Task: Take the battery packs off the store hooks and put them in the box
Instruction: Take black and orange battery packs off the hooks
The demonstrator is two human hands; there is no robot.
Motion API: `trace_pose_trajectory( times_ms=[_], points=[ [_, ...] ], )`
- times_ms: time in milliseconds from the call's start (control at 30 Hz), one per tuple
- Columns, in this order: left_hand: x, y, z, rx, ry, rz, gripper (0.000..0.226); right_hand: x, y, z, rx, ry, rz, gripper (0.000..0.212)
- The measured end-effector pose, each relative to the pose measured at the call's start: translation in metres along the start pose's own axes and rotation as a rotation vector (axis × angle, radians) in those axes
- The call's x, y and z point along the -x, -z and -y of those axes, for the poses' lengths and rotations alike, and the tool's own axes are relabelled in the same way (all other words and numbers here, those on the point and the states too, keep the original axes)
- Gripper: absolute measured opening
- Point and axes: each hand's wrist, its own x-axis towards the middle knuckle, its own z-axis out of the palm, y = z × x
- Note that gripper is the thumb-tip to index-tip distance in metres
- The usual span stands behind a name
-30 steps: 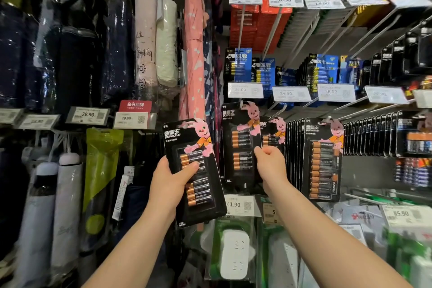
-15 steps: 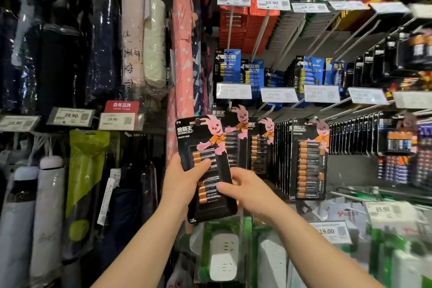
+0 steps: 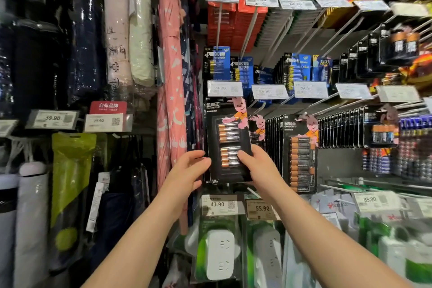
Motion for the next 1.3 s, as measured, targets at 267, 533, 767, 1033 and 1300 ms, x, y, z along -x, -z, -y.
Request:
trace_pose_trajectory(
  times_ms=[267, 533, 767, 1033, 1300],
  points=[
    [-0.004, 0.011, 0.006, -0.024, 0.021, 0.029, 0.013, 0.005, -0.013, 0.013, 0.003, -0.029, -0.059, 0.029],
    [-0.011, 0.016, 0.015, 0.009, 0.001, 0.039, 0.013, 0.000, -0.017, 0.009, 0.075, -0.036, -0.101, 0.018],
    [-0.017, 0.023, 0.022, 0.058, -0.007, 0.067, 0.016, -0.013, -0.025, 0.002, 0.054, -0.141, -0.136, 0.021],
    [-0.010, 0.029, 0.027, 0.065, 0.026, 0.035, 0.014, -0.021, -0.035, -0.006, 0.146, -0.150, -0.193, 0.025],
    [0.030, -0.038, 0.023, -0.096, -0.068, 0.075, 0.015, 0.068, 0.042, 0.005, 0.134, -0.058, -0.249, 0.030]
  ],
)
